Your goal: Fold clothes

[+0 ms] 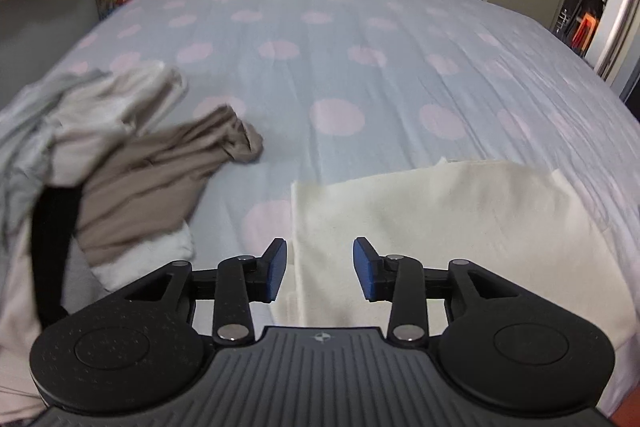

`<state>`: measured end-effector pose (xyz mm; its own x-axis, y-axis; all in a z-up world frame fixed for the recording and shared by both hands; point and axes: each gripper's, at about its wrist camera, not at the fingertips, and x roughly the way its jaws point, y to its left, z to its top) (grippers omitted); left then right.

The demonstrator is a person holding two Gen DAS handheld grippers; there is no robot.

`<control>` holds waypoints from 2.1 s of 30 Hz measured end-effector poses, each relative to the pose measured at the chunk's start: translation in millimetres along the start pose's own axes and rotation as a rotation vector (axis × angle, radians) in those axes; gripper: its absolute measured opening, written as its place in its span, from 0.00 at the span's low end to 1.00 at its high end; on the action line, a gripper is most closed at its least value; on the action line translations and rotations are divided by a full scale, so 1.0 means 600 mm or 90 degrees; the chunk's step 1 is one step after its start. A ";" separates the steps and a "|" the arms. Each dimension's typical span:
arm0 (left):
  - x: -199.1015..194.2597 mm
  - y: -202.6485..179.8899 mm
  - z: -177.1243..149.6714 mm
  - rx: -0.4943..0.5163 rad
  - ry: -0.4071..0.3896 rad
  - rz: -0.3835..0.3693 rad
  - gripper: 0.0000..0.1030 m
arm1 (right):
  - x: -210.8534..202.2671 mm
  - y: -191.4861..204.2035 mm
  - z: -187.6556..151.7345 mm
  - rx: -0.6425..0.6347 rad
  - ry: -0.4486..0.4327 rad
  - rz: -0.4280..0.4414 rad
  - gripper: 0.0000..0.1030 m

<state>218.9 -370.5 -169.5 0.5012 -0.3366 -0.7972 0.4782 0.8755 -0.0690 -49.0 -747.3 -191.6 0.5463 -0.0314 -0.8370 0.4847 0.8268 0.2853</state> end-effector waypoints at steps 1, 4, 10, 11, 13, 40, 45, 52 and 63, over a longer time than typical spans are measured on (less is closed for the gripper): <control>0.008 0.004 0.001 -0.010 0.007 -0.004 0.34 | 0.001 -0.001 0.001 0.004 0.000 -0.001 0.40; 0.032 0.019 0.000 -0.032 0.023 -0.006 0.34 | 0.006 -0.002 0.003 0.014 0.001 -0.004 0.43; 0.075 0.031 -0.003 -0.024 0.045 0.003 0.34 | 0.015 0.005 0.021 0.015 0.004 -0.006 0.59; 0.080 0.034 -0.005 -0.026 0.046 0.004 0.34 | 0.018 0.007 0.026 0.014 0.000 -0.005 0.60; 0.089 0.042 -0.008 -0.034 0.049 0.007 0.34 | 0.027 0.011 0.038 0.019 -0.010 -0.003 0.61; 0.121 0.081 -0.015 -0.069 0.061 -0.037 0.38 | 0.148 0.048 0.123 0.075 0.005 0.018 0.38; 0.113 0.084 -0.014 -0.071 0.057 -0.040 0.38 | 0.119 0.079 0.132 0.049 -0.006 0.019 0.18; 0.095 0.089 -0.008 -0.077 0.037 -0.051 0.38 | 0.079 0.121 0.145 0.011 -0.023 0.020 0.14; 0.063 0.096 -0.004 -0.089 0.007 -0.102 0.38 | 0.022 0.281 0.181 -0.003 -0.045 0.112 0.13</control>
<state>263.9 -331.9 -205.2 0.4184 -0.4725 -0.7757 0.4460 0.8509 -0.2777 114.0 -669.1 -103.8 0.6688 0.0753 -0.7396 0.3740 0.8257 0.4222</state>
